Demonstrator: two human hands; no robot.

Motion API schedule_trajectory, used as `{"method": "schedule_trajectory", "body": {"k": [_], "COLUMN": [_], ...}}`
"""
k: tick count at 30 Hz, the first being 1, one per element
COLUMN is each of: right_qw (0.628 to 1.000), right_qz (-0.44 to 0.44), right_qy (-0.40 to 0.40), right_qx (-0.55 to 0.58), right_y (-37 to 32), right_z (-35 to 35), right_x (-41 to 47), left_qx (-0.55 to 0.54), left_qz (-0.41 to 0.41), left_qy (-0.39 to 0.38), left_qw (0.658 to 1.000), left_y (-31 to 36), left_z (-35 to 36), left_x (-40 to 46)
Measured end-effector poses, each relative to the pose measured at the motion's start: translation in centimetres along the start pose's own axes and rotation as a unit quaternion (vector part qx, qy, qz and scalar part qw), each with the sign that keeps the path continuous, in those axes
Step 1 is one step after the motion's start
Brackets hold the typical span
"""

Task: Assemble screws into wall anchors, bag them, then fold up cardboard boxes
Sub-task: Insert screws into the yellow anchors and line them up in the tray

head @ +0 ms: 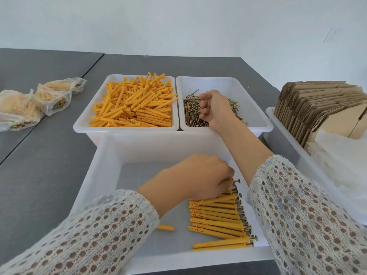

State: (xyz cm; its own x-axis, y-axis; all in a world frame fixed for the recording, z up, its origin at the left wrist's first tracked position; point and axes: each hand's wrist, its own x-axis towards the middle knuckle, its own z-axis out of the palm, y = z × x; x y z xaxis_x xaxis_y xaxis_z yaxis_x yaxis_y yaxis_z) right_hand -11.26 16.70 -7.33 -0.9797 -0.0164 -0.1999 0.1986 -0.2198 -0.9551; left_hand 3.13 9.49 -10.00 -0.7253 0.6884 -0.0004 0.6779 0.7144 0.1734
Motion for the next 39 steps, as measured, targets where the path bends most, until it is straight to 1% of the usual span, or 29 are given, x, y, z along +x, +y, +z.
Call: {"method": "schedule_trajectory", "body": {"k": [4, 9, 16, 18, 20, 22, 24, 27, 30, 33, 36, 39], "right_qw": [1.0, 0.999, 0.997, 0.993, 0.983, 0.96, 0.925, 0.88, 0.838, 0.806, 0.773, 0.748], "right_qz": [0.002, 0.004, -0.004, -0.024, -0.066, -0.125, -0.18, -0.213, -0.195, -0.162, -0.122, -0.085], "right_qy": [-0.007, -0.011, -0.001, -0.003, -0.008, -0.007, 0.005, 0.018, 0.043, 0.03, 0.019, 0.007], "right_qx": [-0.022, -0.032, -0.077, -0.117, -0.173, -0.252, -0.336, -0.424, -0.508, -0.568, -0.622, -0.658], "right_y": [0.0, 0.0, 0.1, 0.2, 0.4, 0.8, 1.2, 1.5, 1.4, 1.6, 1.8, 1.6], "right_z": [0.1, 0.2, 0.4, 0.6, 0.7, 0.7, 0.6, 0.5, 0.2, -0.2, -0.5, -0.4], "right_x": [-0.1, 0.0, -0.2, -0.3, -0.4, -0.4, -0.4, -0.3, -0.1, -0.2, -0.3, -0.5], "left_qx": [0.023, 0.018, -0.002, -0.008, -0.015, -0.003, 0.017, 0.02, 0.03, 0.046, 0.072, 0.079], "left_qz": [0.013, 0.007, 0.004, -0.005, -0.016, -0.03, -0.039, -0.04, -0.069, -0.133, -0.193, -0.246], "left_qy": [-0.011, 0.008, -0.002, 0.02, 0.065, 0.123, 0.189, 0.263, 0.326, 0.386, 0.412, 0.419], "left_qw": [1.0, 1.0, 1.0, 1.0, 0.998, 0.992, 0.981, 0.964, 0.943, 0.912, 0.888, 0.871], "left_y": [0.7, 0.5, 0.3, 0.0, -0.5, -1.3, -2.3, -3.9, -5.4, -7.0, -8.9, -10.6], "left_z": [1.2, 1.5, 1.5, 1.3, 0.9, 0.2, -0.4, -1.7, -2.8, -3.7, -3.8, -3.6], "left_x": [0.4, 0.6, 0.7, 0.7, 0.6, 0.6, 0.4, -0.3, -1.1, -1.9, -2.7, -3.3]}}
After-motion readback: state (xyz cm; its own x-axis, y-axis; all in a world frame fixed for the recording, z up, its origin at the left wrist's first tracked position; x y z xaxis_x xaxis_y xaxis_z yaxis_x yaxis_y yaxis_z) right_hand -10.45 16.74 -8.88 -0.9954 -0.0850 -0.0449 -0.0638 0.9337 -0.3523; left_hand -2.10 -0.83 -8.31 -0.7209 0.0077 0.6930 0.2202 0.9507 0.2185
